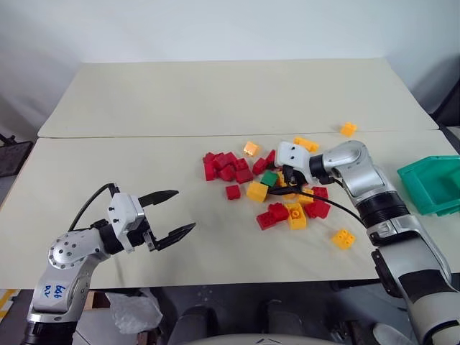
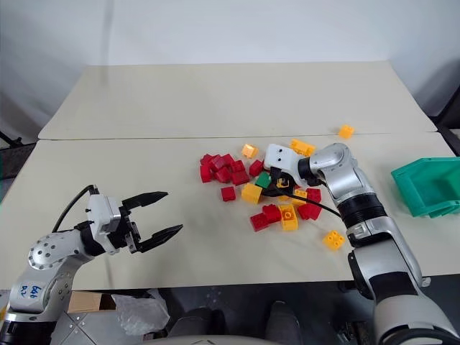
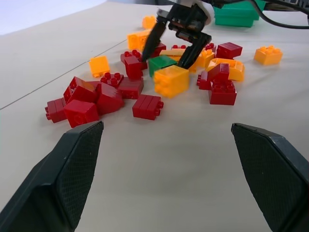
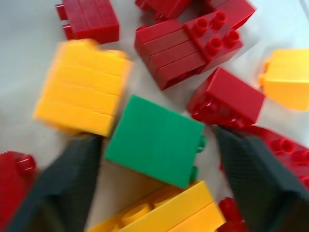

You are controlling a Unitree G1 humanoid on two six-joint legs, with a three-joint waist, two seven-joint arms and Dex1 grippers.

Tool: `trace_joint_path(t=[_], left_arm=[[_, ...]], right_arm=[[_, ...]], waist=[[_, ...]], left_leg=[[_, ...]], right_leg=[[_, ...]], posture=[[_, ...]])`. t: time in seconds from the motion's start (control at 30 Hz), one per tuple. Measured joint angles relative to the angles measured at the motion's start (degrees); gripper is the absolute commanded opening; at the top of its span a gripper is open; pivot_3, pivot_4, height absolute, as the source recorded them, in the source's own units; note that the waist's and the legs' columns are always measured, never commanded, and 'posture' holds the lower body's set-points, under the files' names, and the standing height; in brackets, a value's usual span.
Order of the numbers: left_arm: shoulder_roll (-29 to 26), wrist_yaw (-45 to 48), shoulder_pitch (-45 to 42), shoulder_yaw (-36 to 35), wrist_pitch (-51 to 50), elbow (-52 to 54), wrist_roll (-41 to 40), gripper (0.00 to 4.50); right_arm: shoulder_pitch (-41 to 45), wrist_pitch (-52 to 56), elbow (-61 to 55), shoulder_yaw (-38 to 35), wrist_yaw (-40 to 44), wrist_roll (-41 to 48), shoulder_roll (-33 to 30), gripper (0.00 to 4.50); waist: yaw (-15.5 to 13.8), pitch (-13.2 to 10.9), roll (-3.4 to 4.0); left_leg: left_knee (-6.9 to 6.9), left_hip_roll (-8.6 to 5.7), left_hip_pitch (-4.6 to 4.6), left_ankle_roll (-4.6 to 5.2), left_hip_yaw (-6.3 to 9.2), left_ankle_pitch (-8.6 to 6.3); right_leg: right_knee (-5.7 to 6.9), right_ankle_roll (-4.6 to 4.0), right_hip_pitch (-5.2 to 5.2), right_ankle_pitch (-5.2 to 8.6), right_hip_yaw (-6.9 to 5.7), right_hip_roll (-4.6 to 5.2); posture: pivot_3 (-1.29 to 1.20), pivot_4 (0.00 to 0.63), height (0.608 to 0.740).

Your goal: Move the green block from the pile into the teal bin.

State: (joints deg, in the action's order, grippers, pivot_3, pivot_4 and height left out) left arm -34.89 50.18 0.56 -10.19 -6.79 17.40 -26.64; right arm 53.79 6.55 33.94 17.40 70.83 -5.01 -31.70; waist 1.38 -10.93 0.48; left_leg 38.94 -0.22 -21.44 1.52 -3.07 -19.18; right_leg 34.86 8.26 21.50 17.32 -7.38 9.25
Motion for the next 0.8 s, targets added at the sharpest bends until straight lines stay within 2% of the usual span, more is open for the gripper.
trace_joint_path(t=[0.03,0.2,0.43,0.63,0.8], left_arm=[[0.0,0.0,0.0,0.0,0.0,0.0,0.0,4.5],[0.3,0.1,0.0,0.0,0.8,-0.3,0.1,4.5],[1.5,0.4,-3.6,1.5,1.7,-2.4,0.4,4.5],[3.1,1.7,-8.2,4.3,1.8,-5.1,0.4,4.5],[4.2,3.2,-12.0,6.7,1.7,-8.6,0.4,4.5]], right_arm=[[-0.1,0.6,-0.6,0.0,0.1,0.0,-0.2,2.46],[-0.9,3.5,-2.2,-0.9,1.3,2.0,-0.9,2.45],[-2.0,-3.0,-2.7,-9.9,2.1,10.6,-0.9,2.45],[-7.0,-3.9,-5.4,-22.6,-4.1,16.5,-7.7,2.45],[-16.9,2.0,-11.3,-33.6,-12.3,17.8,-18.2,2.45]], waist=[[0.0,0.0,0.0],[0.1,0.0,0.0],[-0.3,0.0,0.02],[-1.6,0.0,0.03],[-2.2,0.0,0.04]], left_leg=[[0.0,-0.01,0.0,0.0,0.0,0.0],[-0.03,-0.01,0.0,-0.01,0.01,0.0],[-0.01,-0.04,-0.04,0.0,0.02,0.0],[0.0,-0.05,-0.09,0.02,0.03,-0.01],[-0.02,-0.05,-0.15,0.02,0.0,-0.02]], right_leg=[[0.0,0.0,0.0,0.0,0.0,0.01],[-0.01,0.0,0.01,0.0,-0.01,0.01],[-0.02,0.03,0.01,-0.02,-0.03,0.01],[-0.09,0.05,0.01,-0.03,-0.07,0.01],[-0.17,0.05,0.0,-0.03,-0.14,0.0]], posture=[[0.0,0.15,0.74],[0.0,0.15,0.74],[0.0,0.15,0.74],[0.0,0.15,0.74],[0.0,0.15,0.74]])
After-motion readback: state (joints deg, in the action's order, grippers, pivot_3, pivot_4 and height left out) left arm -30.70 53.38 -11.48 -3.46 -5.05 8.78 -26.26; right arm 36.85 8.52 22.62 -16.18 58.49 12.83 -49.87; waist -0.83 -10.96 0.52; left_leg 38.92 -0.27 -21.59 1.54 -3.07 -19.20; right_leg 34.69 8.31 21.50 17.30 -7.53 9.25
